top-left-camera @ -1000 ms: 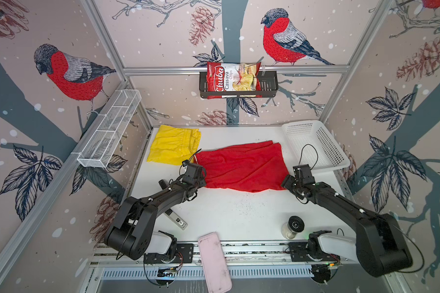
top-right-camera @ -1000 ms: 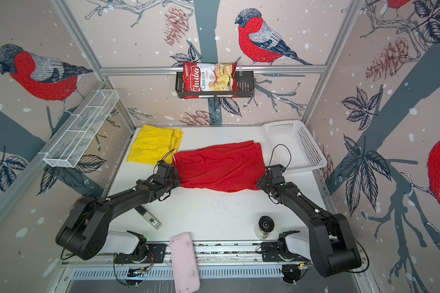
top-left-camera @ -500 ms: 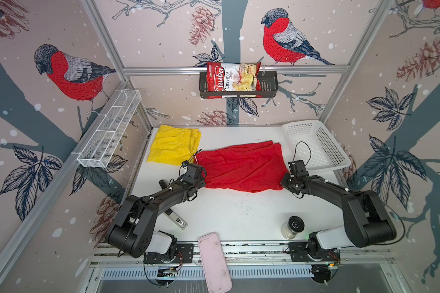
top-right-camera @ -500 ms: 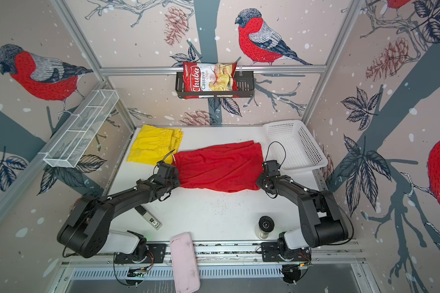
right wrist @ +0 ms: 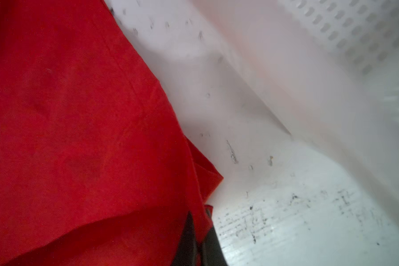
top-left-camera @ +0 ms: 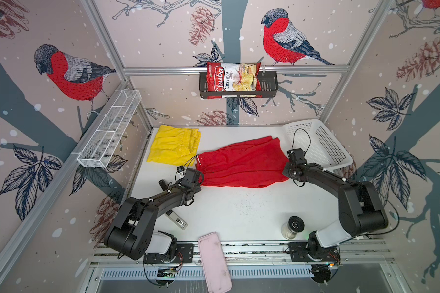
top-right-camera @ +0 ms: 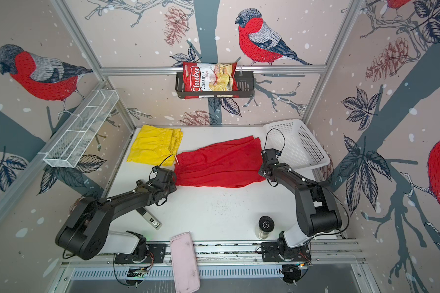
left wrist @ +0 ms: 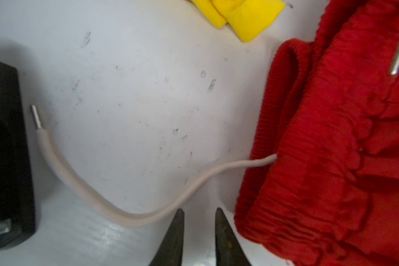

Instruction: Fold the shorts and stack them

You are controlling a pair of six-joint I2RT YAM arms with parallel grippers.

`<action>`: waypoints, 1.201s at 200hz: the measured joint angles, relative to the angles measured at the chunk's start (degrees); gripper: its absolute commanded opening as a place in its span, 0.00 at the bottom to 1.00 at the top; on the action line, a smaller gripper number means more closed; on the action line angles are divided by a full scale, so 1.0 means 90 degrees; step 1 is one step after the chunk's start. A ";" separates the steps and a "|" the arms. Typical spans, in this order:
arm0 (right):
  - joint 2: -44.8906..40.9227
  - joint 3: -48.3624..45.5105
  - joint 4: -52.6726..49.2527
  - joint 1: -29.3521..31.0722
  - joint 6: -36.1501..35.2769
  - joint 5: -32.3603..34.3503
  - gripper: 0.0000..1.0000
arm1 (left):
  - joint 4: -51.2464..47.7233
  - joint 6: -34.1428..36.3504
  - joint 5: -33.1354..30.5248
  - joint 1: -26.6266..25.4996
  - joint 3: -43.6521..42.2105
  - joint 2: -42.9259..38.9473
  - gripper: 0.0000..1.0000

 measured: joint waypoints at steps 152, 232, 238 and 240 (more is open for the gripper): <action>-0.1651 0.1083 -0.0542 0.3303 -0.0311 0.2890 0.99 | -0.1076 -0.0323 0.0595 0.0092 0.0556 -0.2902 0.74; 0.2198 0.3364 0.1321 0.5287 -0.1787 0.1433 1.00 | -0.1392 -0.0151 0.2336 0.2171 0.1457 -0.2759 0.79; 0.2438 0.3526 0.1428 0.5355 -0.1877 0.1285 1.00 | -0.1387 -0.0163 0.2552 0.2319 0.1358 -0.2708 0.79; 0.2516 0.3582 0.1457 0.5379 -0.1928 0.1231 1.00 | -0.1389 -0.0168 0.2608 0.2358 0.1328 -0.2686 0.79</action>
